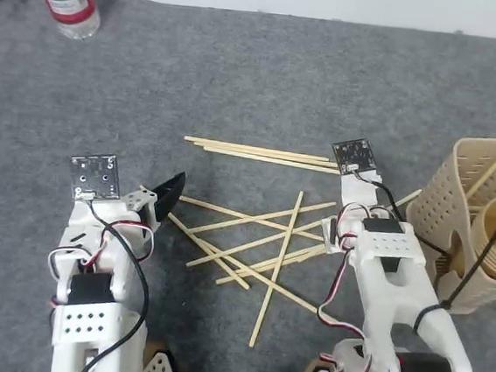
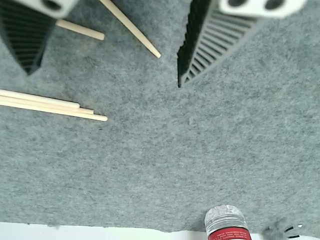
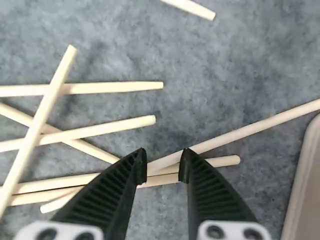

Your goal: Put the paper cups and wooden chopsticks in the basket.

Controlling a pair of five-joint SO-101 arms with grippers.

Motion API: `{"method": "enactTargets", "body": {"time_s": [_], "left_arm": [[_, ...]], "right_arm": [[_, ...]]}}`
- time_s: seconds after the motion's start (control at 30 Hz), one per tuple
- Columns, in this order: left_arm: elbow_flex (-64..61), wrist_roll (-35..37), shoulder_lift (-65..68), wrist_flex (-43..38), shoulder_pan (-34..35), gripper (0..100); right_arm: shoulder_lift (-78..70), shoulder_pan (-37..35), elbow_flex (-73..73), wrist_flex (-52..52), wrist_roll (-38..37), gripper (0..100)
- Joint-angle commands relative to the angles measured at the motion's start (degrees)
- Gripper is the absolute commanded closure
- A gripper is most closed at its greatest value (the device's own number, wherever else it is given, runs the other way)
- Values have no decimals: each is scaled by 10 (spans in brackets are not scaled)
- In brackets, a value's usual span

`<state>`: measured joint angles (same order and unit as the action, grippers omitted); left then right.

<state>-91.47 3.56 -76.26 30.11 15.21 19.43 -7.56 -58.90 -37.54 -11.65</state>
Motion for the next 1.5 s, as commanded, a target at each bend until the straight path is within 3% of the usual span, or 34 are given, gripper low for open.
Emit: {"method": "enactTargets", "body": {"time_s": [0.0, 0.4, 0.77, 0.9, 1.27, 1.47], "left_arm": [[3, -5, -6, -9, -6, 614], [3, -5, -6, -9, -6, 614], [3, -5, -6, -9, -6, 614], [3, -5, -6, -9, -6, 614], [3, -5, -6, -9, -6, 614], [3, -5, -6, -9, -6, 614]], "right_arm": [[-1, 7, 28, -7, 2, 878], [-7, 6, 33, -29, 1, 875], [-199, 30, 219, -163, 8, 852], [-196, 28, 219, -166, 8, 894], [-192, 31, 219, -183, 2, 827], [-95, 28, 164, -182, -11, 826]]}}
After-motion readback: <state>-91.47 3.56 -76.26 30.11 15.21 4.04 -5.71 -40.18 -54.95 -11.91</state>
